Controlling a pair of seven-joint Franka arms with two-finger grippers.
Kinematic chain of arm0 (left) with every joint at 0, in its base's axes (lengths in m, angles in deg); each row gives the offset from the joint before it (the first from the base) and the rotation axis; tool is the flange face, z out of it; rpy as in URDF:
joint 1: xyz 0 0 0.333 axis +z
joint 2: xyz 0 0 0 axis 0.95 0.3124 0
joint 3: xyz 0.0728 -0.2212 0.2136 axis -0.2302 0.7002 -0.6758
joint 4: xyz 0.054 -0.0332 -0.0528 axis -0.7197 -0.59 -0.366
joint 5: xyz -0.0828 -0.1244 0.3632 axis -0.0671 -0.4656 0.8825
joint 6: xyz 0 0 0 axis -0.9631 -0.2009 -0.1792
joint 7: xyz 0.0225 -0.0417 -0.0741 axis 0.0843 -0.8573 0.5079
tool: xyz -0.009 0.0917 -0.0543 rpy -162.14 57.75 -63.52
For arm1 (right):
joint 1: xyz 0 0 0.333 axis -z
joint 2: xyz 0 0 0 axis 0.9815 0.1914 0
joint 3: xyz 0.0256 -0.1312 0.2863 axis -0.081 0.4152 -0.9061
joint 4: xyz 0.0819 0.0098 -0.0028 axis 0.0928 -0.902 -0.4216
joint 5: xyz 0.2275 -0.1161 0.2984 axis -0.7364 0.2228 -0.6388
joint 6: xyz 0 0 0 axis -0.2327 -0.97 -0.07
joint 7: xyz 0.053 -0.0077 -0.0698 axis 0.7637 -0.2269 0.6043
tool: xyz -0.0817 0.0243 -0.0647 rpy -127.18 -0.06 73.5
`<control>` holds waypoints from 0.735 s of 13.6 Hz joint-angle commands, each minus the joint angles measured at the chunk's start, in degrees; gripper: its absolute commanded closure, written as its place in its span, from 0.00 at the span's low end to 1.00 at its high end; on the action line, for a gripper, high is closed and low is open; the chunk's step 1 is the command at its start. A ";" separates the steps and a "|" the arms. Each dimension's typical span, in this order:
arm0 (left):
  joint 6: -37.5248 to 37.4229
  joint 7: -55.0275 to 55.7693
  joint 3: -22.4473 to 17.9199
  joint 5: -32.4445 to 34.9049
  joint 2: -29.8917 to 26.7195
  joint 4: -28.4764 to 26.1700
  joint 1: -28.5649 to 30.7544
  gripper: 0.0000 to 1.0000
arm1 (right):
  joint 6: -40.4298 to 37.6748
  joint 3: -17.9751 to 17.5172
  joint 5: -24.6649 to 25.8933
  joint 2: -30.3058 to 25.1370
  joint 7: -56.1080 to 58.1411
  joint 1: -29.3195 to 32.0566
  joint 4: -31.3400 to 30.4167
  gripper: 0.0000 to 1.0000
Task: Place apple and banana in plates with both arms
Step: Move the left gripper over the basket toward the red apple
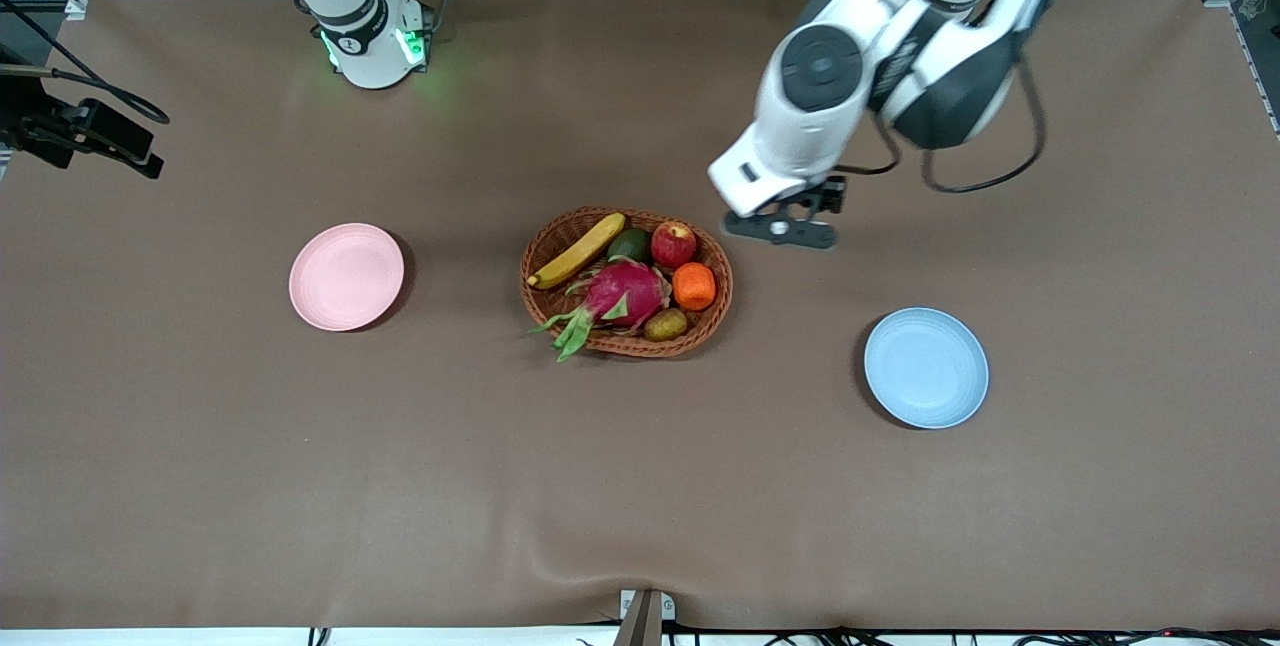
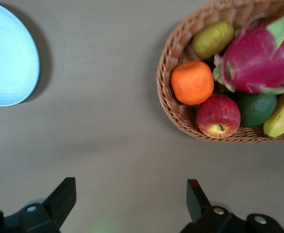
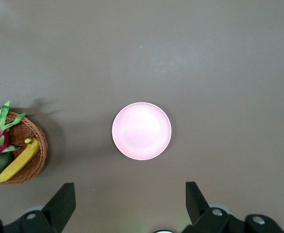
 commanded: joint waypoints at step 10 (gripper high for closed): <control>12.31 16.26 -0.25 4.15 12.85 1.41 -7.89 0.00 | -0.52 -0.24 -0.93 0.44 0.42 0.60 1.15 0.00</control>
